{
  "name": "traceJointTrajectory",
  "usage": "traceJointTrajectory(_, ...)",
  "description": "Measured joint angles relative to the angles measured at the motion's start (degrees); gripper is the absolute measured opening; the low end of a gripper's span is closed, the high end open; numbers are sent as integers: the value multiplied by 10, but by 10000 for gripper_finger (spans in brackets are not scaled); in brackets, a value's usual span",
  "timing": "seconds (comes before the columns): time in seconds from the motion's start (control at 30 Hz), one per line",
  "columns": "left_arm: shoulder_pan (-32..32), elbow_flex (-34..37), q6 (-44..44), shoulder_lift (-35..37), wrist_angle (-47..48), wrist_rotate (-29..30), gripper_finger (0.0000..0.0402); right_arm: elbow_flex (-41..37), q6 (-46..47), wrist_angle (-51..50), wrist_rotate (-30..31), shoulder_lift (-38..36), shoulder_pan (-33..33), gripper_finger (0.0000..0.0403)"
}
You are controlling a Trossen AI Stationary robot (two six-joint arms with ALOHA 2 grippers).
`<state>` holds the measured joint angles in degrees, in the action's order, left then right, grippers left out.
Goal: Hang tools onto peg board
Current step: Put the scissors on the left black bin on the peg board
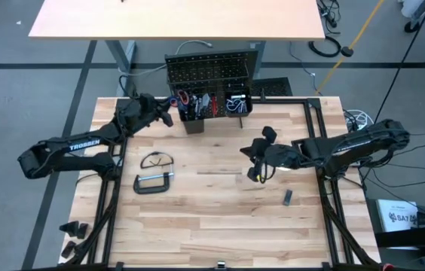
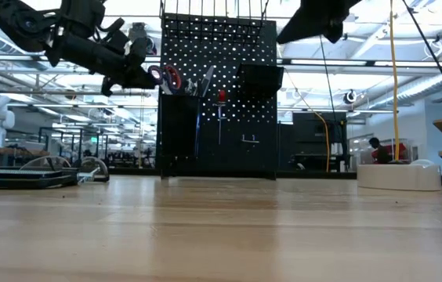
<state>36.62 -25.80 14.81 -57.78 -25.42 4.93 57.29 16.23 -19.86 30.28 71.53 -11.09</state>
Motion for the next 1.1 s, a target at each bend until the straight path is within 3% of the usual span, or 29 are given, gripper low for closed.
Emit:
traceJointTrajectory(0.23, -34, 0, -3, -9, 3, -62, 0, -13, 0, 9, -2, -8, -1, 0)
traceJointTrajectory(0.43, -63, 0, -5, -7, 12, -70, 0, -12, -2, 13, -1, -8, -1, 0)
traceJointTrajectory(0.8, -66, 0, -22, -1, 66, 19, 0, -12, 1, 17, -1, -8, 0, 0)
traceJointTrajectory(0.97, -66, 0, -36, 2, 74, 23, 0, -12, 6, 11, -1, -8, 0, 0)
traceJointTrajectory(1.1, -66, 0, -36, 30, 100, 23, 0, -12, 75, -41, -1, -8, -1, 0)
